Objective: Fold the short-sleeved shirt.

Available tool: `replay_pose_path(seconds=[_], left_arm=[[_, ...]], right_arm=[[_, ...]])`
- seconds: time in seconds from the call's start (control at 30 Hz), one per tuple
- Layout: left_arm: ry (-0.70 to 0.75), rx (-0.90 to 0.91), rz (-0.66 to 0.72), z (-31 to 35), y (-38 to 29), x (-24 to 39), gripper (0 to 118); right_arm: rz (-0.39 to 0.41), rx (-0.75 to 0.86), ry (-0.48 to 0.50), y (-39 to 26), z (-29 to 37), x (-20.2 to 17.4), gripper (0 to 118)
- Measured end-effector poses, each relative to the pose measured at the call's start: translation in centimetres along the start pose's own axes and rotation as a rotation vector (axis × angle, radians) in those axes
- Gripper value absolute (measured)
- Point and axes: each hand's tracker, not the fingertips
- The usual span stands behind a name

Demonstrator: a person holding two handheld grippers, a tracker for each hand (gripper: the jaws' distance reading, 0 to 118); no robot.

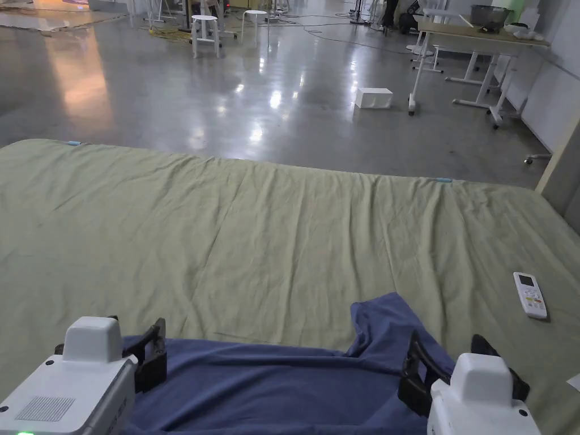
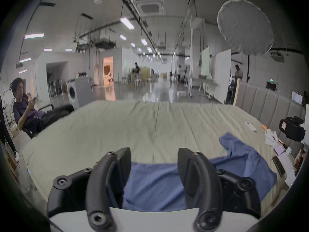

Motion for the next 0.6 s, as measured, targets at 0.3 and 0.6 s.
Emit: replay_pose_path(seconds=[0.3, 0.6], left_arm=[[0.038, 0.065, -0.032, 1.0, 1.6, 0.3, 0], [0.009, -0.238, 0.035, -6.3, 0.8, -5.4, 0]], right_arm=[[0.013, 0.071, -0.017, 0.8, -0.4, -2.0, 0], [0.033, 0.02, 0.003, 0.0, -2.0, -2.0, 0]])
